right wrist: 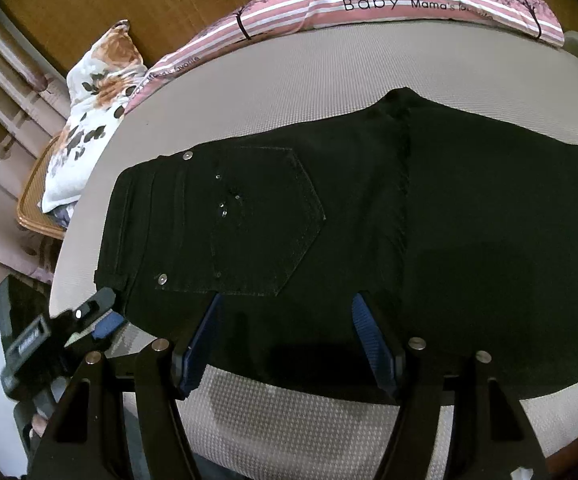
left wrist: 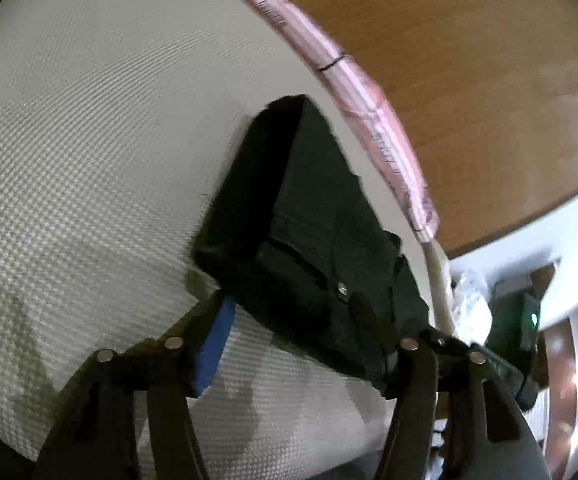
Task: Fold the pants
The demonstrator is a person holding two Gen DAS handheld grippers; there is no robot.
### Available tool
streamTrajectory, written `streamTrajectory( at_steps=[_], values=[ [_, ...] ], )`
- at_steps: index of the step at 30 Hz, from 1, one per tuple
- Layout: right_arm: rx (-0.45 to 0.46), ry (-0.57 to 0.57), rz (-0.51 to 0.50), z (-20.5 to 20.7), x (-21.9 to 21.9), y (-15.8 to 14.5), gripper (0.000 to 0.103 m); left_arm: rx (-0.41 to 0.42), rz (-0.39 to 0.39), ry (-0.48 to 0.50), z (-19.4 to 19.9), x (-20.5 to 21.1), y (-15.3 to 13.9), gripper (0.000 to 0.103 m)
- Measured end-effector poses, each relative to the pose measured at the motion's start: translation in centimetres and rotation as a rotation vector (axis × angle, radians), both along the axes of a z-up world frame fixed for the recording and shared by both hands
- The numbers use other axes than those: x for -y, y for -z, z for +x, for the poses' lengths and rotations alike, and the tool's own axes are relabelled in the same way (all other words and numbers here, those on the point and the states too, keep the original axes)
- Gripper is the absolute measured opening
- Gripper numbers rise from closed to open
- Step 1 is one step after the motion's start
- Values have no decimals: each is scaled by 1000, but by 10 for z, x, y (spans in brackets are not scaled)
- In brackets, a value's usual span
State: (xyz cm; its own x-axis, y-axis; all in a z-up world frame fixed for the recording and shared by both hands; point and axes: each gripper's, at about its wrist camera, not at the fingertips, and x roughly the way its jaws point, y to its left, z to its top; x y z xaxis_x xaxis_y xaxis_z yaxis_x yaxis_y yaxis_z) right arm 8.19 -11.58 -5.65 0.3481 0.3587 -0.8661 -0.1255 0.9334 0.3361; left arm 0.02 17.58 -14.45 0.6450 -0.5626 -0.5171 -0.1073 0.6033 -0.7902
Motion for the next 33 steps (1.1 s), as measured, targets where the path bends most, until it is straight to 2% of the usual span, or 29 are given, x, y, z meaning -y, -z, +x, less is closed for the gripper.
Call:
streamTrajectory(
  at_steps=[3,7,10,13,16,19,20,22,23,24,27,28,29,30,33],
  values=[
    [-5,-4,-11,2,-1,0,64,29,-48,-14,-4,-7,3,61],
    [-17,3,-16,6,-2,2,64,15,-90,-31,-2,-13,5,61],
    [-26,0,-20,8,-5,5,64,-4,-107,-55,-4,-15,4,61],
    [-27,-9,-27,9,-9,4,64,-48,-196,-97,-7,-27,10,61],
    [-25,-13,-36,13,-10,4,64,-96,-244,-114,0,-34,14,61],
    [-32,1,-25,18,-8,5,64,-95,-176,-104,10,-28,9,61],
    [-33,5,-20,18,-8,5,64,-95,-131,-94,16,-23,7,62],
    [-36,7,-17,19,-9,7,64,-97,-92,-81,22,-15,4,69],
    [-38,5,-18,19,-10,7,64,-88,-79,-70,25,-11,1,75],
    [-39,4,-19,19,-11,8,64,-82,-68,-66,27,-7,-1,77],
    [-47,2,-13,19,-12,11,64,-73,-47,-70,26,-2,-2,77],
    [-50,4,-11,19,-12,13,64,-65,-54,-85,24,-3,-1,75],
    [-53,5,-9,19,-12,13,64,-64,-59,-94,23,-4,0,70],
    [-54,5,-5,19,-12,14,64,-70,-66,-109,23,-6,2,60],
    [-51,5,-7,20,-11,14,64,-76,-100,-122,25,-12,10,45]
  ],
)
